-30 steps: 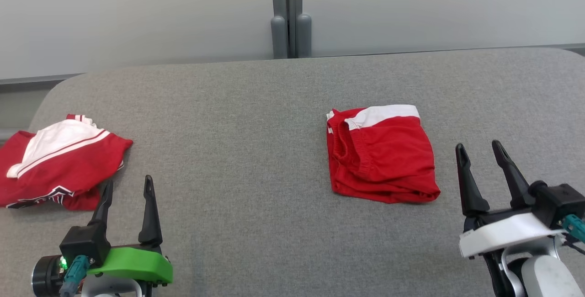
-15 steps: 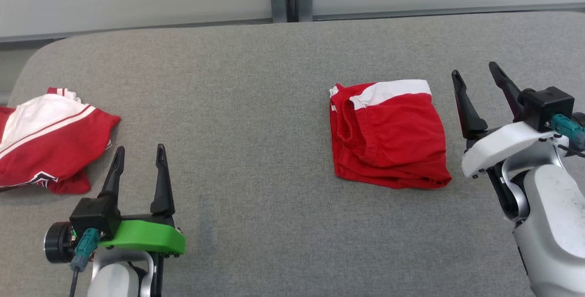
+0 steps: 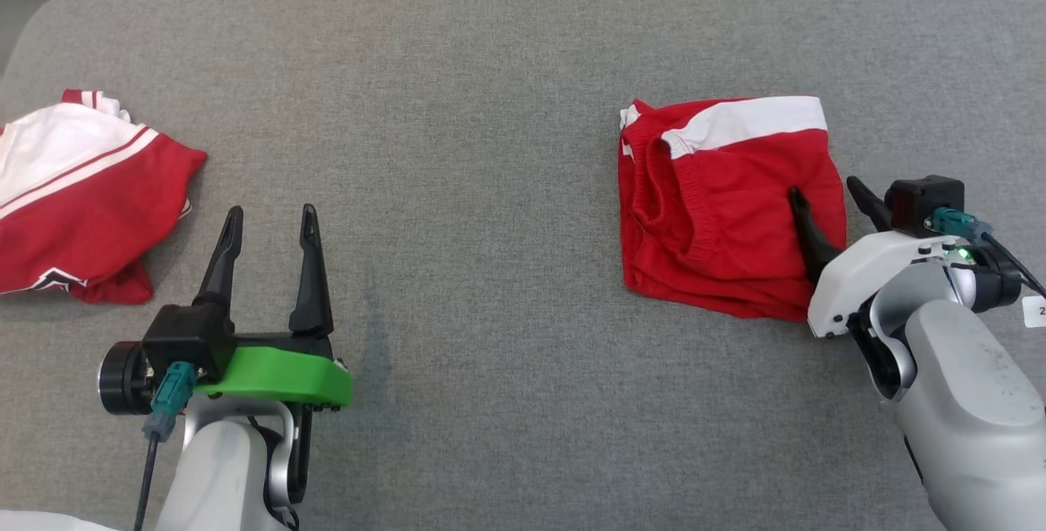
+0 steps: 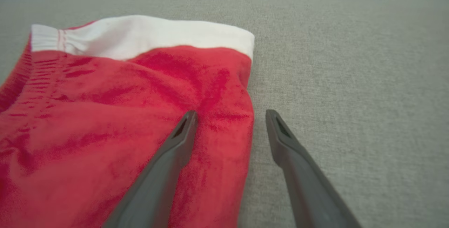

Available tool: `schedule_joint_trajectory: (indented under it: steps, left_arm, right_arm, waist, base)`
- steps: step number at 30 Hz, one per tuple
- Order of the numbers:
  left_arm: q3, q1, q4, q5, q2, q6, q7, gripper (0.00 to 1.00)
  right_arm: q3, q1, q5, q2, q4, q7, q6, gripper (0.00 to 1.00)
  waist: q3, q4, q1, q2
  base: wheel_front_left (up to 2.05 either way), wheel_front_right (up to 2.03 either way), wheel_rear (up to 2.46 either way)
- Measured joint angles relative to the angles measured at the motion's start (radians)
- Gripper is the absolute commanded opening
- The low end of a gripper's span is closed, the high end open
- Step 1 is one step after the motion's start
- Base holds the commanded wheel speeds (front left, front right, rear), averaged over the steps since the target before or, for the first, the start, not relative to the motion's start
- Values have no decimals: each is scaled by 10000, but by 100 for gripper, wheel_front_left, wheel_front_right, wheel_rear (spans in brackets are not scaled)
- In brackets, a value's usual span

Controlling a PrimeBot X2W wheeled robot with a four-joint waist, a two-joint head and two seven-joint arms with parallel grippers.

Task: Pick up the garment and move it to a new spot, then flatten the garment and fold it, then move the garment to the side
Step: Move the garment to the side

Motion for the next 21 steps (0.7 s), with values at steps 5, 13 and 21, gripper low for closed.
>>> schedule_joint_trajectory:
  steps: [5, 13, 21]
  left_arm:
    - [-35, -132, 184, 0, -50, 2, -31, 100]
    - [-44, -140, 249, -2, -90, -13, -73, 100]
    - [-121, -515, -199, 157, -42, -42, -86, 100]
  right_arm:
    - [464, -261, 602, 107, 779, -52, -4, 27]
    - [1404, -714, 1133, -224, 1206, -403, 13, 0]
    - [2692, -1939, 1137, -1419, 936, -293, 10, 0]
  waist:
    - [197, 83, 0, 0]
    - [93, -62, 0, 0]
    - [720, -362, 0, 0]
  base:
    - [0, 0, 0]
    - [0, 0, 0]
    - [0, 0, 0]
